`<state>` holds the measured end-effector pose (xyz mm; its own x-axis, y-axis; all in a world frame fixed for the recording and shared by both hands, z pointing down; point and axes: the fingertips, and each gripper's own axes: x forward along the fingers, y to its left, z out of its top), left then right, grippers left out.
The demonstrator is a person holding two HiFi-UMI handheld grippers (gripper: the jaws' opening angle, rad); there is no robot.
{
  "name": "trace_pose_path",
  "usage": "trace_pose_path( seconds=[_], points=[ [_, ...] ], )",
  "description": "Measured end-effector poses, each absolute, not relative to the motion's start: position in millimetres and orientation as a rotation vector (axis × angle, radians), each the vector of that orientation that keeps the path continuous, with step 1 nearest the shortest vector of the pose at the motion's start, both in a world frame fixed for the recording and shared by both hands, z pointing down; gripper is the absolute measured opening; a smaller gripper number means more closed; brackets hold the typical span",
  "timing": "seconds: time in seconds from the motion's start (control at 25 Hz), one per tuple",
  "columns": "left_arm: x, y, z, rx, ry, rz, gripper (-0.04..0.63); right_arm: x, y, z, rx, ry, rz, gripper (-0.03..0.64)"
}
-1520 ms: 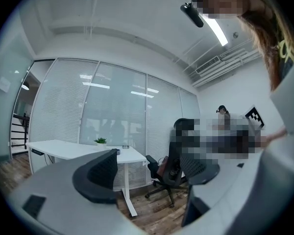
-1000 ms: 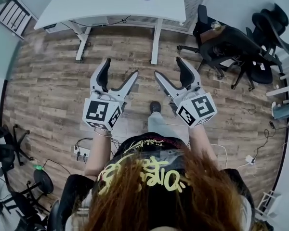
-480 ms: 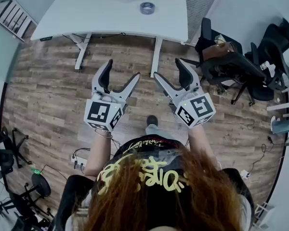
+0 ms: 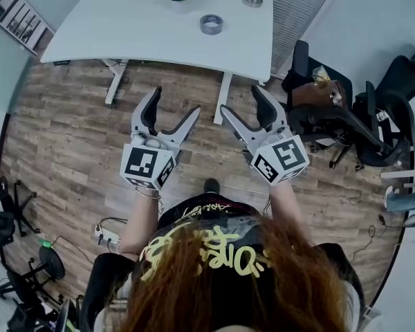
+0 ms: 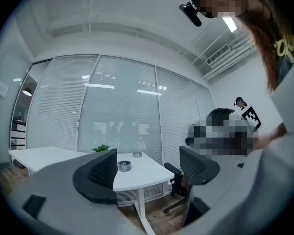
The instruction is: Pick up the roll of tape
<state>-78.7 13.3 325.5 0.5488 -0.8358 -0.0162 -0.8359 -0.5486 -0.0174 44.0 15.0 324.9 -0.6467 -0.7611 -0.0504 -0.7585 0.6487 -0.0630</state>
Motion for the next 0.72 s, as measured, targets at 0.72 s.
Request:
trace_pose_path(
  seconds=[0.72],
  points=[
    [-78.8,-22.0,320.7,-2.757,1.451,0.004,0.390,34.9,-12.3,323.0,-1.260,2.792,-0.075,0.342]
  ],
)
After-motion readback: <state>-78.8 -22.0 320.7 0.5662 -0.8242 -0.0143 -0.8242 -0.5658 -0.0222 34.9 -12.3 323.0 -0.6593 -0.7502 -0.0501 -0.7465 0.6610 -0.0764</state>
